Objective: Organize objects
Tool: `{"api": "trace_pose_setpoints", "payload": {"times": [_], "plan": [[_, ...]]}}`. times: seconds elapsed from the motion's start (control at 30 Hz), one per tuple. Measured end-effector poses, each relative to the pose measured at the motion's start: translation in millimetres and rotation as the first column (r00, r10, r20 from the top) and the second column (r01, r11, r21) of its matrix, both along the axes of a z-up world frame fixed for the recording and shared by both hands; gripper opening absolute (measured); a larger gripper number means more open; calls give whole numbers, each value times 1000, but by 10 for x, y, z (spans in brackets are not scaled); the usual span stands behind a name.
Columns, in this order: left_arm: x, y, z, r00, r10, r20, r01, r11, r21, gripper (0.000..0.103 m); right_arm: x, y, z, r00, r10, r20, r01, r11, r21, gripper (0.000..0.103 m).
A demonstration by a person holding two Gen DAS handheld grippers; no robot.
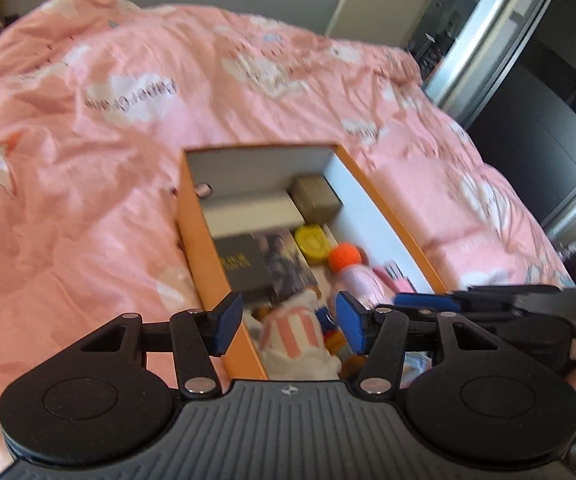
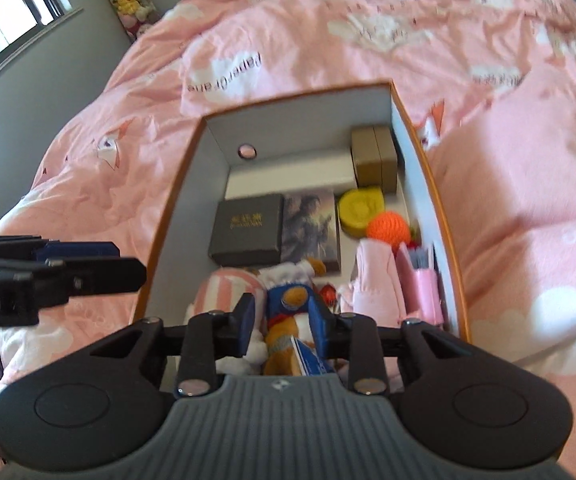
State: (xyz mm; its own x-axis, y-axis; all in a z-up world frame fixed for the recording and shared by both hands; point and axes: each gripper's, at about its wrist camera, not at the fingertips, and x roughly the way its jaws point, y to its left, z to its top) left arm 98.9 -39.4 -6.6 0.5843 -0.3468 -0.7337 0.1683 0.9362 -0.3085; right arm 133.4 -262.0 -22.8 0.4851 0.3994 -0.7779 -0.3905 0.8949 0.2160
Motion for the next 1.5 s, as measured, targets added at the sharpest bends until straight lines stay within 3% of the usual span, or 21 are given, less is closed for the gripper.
{"api": "trace_pose_setpoints", "payload": {"times": [0.2, 0.33, 0.53, 0.63, 0.87, 1.2, 1.5], "plan": [[-135, 77, 210, 988, 46, 150, -64, 991, 120, 64, -235, 60, 336, 984, -11, 175, 7, 1000, 19, 44], [-293, 55, 232, 975, 46, 217, -89, 977, 192, 74, -424, 123, 447, 968, -1, 251, -13, 998, 55, 53], [-527, 30, 147, 958, 37, 283, -125, 946, 300, 83, -682, 236, 458, 945, 8, 326, -22, 999, 39, 63], [-609, 53, 97, 962, 54, 267, -138, 942, 306, 88, -757, 254, 418, 948, -1, 318, -9, 999, 31, 65], [-669, 155, -31, 974, 97, 204, -159, 935, 315, 88, -931, 286, 306, 948, -26, 318, 43, 998, -47, 78], [-684, 278, -375, 985, 174, 9, -169, 942, 290, 88, -971, 275, 108, 968, -54, 244, 79, 993, -92, 79], [-672, 280, -409, 983, 185, -12, -173, 939, 296, 88, -920, 250, -6, 980, -60, 188, 78, 993, -92, 80]]}}
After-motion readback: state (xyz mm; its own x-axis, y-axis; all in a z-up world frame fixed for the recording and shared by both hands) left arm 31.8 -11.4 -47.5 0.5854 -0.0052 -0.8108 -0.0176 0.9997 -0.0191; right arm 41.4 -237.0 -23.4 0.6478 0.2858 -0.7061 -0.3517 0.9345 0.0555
